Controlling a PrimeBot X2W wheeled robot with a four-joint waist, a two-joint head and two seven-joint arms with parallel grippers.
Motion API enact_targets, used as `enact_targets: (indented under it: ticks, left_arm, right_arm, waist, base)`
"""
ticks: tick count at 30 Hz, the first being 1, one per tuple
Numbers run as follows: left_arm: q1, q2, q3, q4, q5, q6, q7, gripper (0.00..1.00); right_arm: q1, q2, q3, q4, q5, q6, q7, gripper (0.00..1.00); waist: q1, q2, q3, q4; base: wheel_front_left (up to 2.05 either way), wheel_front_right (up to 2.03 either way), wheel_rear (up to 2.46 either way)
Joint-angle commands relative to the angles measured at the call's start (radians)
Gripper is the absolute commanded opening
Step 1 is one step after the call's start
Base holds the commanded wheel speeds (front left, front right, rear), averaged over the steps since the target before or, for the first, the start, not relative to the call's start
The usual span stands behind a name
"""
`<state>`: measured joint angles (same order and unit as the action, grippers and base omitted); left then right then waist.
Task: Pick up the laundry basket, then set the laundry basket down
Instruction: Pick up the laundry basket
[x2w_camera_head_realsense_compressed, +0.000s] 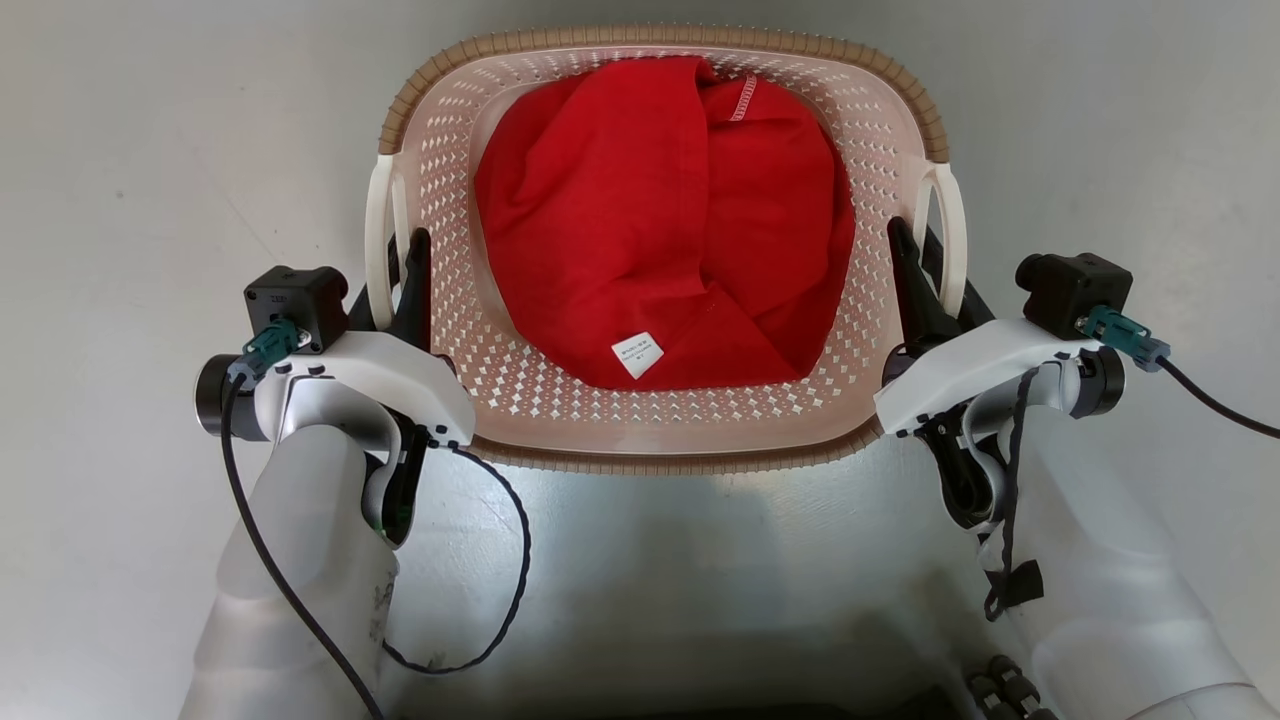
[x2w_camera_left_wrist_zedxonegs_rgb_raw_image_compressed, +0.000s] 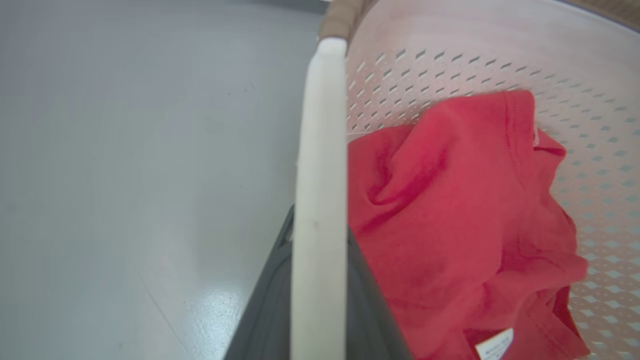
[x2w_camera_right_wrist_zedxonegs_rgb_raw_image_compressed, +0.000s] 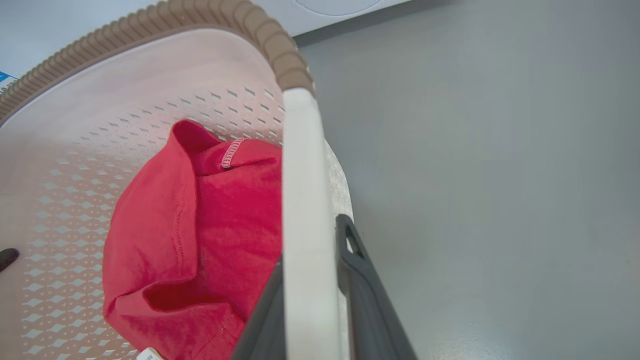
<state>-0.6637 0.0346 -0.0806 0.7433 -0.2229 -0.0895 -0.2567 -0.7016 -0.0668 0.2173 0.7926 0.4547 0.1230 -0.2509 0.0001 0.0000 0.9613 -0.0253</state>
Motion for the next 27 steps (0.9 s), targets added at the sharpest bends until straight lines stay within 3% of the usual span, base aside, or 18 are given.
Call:
enact_targets:
  ticks: [1,27]
  left_arm:
    - [0.024,0.017,0.015,-0.013,-0.004,-0.013,-0.005,0.00]
    - [-0.003,0.016,-0.018,0.161,-0.046,-0.028,-0.005,0.00]
  right_arm:
    - [0.039,0.017,0.023,-0.013,0.001,0.008,-0.011,0.00]
    - [-0.012,0.017,0.139,0.141,0.073,0.008,-0.011,0.00]
  waist:
    - [0.0000,0.0000,-0.016,-0.002]
    - [0.0000,0.0000,-0.284,0.004]
  base:
    - [0.00,0.00,0.00]
    - [0.00,0.00,0.00]
